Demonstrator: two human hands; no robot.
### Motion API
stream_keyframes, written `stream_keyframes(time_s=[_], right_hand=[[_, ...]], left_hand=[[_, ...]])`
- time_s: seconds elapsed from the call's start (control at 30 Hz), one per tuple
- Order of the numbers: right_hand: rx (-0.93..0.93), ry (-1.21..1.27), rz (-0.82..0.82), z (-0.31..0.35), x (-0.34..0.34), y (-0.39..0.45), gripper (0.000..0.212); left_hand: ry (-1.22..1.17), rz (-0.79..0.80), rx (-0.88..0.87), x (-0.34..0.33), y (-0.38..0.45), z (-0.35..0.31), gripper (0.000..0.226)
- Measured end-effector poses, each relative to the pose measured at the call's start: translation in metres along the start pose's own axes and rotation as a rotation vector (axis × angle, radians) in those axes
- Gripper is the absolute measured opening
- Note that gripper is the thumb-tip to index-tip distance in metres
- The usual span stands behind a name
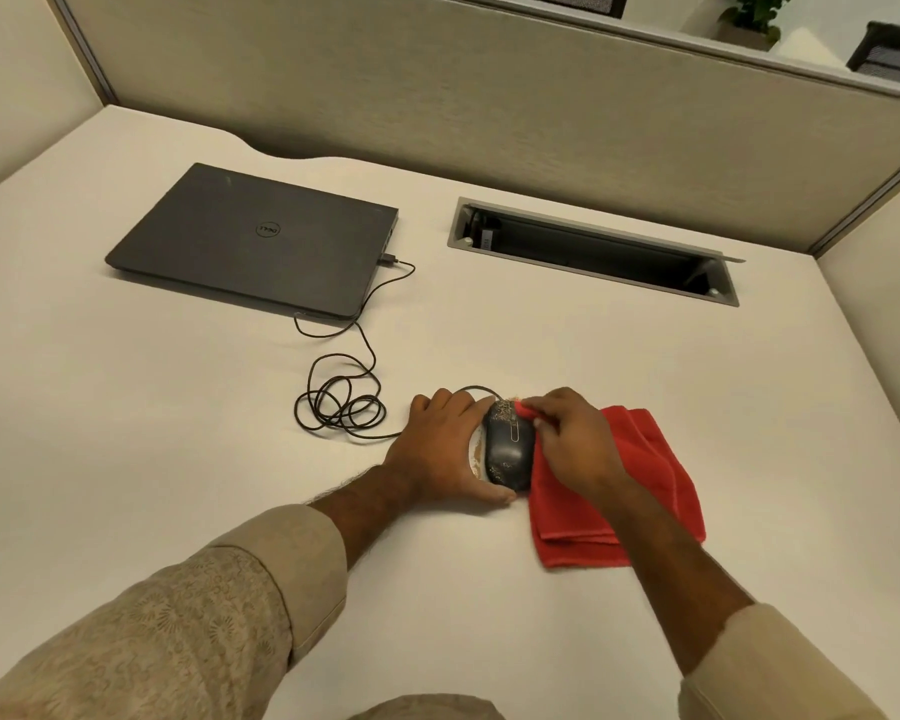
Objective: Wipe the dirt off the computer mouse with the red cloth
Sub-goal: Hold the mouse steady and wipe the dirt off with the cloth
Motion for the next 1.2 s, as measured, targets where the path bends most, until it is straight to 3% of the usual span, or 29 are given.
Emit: stream_keyframes(time_s=[0.2,0.37,0.5,0.7,0.9,1.07,1.2], right_hand=[[0.094,0.118,0.102,0.002,0.011,-0.019,0.033],[0.012,0.116,-0.08,-0.005,0.023,-0.002,0.028],[-0.025,0.048,-0.022,-0.007,0.006,0.006,0.03],[0.119,0.089,-0.077,0.001,0.004,-0.028,0.031],[0.249,-0.042,-0.136,0.014,-0.001,-0.066,0.034],[0.099,0.199,-0.257,-0.003,0.013,-0.045,0.032],[0.04,0.179,-0.23,-0.005,0.003,-0.038,0.03]], left_hand=[[-0.002,0.011,0.013,0.001,-0.001,0.0,0.112],[-0.001,0.041,0.012,0.001,-0.001,-0.001,0.112],[0.002,0.057,0.017,0.001,-0.001,-0.001,0.113],[-0.005,0.056,0.01,0.002,-0.001,-0.001,0.114],[-0.027,0.035,0.011,0.002,-0.002,-0.002,0.113],[-0.009,0.04,0.016,0.002,-0.001,-0.002,0.114],[-0.008,0.035,0.011,0.002,-0.001,-0.003,0.114]])
Point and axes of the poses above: each hand's wrist, its own y-axis towards the middle knuckle, its own x-axis out of the back of the hand, z = x × y, the point moved 7 cm from there along y, towards the middle knuckle, and after that the axes turned 2 degrees about y, right-handed, at the moved point
